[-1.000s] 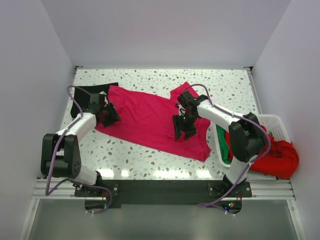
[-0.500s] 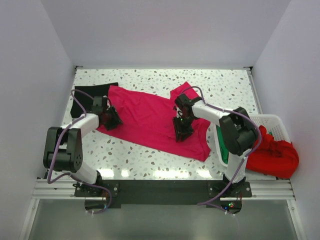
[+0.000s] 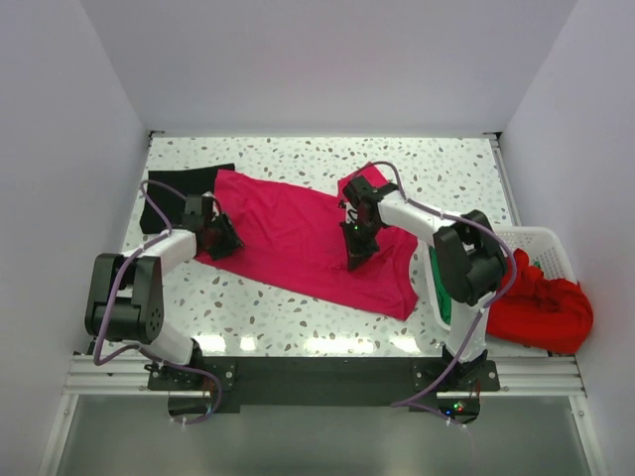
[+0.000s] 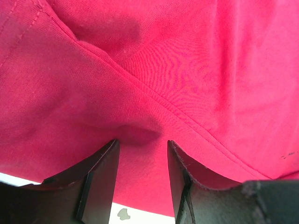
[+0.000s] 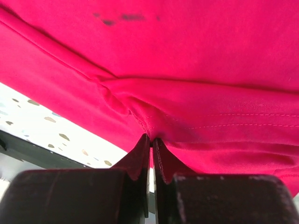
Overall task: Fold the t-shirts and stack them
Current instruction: Fold the tshirt
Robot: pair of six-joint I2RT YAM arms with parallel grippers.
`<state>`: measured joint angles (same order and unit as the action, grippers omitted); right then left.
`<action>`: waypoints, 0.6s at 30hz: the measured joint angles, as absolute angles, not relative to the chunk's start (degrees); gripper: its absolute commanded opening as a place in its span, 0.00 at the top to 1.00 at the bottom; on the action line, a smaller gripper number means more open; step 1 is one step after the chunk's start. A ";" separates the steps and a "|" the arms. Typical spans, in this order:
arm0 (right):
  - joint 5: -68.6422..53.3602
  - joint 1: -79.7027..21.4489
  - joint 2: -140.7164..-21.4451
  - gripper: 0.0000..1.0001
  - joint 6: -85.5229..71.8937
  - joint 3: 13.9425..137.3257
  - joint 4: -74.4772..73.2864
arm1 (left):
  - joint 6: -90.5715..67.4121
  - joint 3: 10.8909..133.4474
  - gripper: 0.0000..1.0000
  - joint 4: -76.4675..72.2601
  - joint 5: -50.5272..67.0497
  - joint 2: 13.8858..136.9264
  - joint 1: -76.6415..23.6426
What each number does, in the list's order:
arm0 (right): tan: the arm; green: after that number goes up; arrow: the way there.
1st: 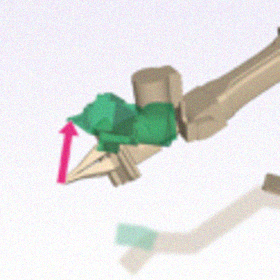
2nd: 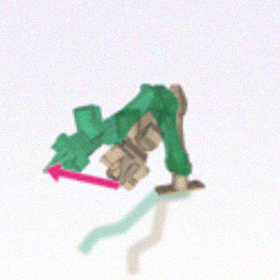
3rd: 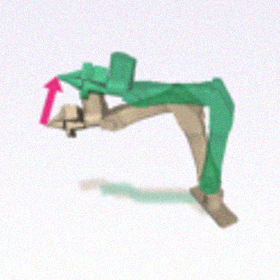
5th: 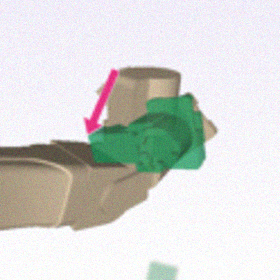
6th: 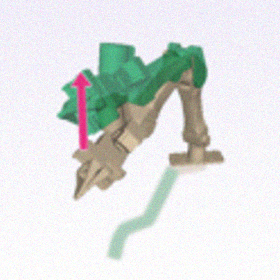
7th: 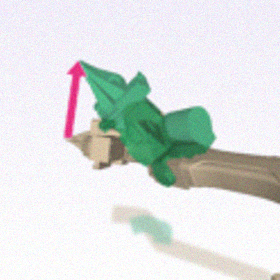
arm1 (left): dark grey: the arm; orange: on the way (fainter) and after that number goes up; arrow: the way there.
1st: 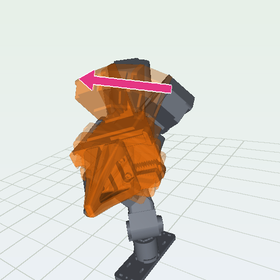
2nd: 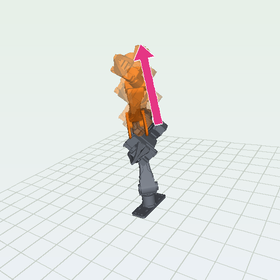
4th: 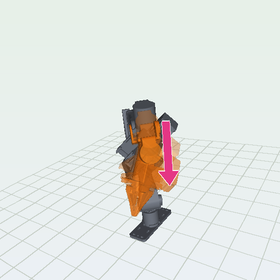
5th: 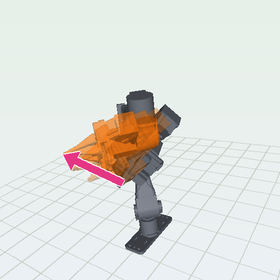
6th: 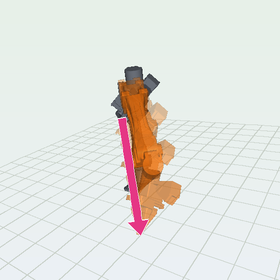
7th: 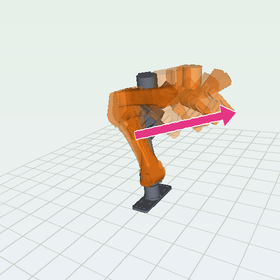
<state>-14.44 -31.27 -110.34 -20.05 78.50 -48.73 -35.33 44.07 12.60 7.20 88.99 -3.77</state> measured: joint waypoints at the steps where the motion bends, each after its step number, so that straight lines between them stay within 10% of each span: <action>1: -14.37 -31.27 -110.63 0.98 -19.92 79.55 -48.95 | -35.33 43.86 0.50 12.32 7.20 88.88 -3.77; 18: -11.33 -31.27 -120.16 0.91 -16.84 94.35 -54.30 | -34.85 41.28 0.50 9.06 7.20 87.39 -3.77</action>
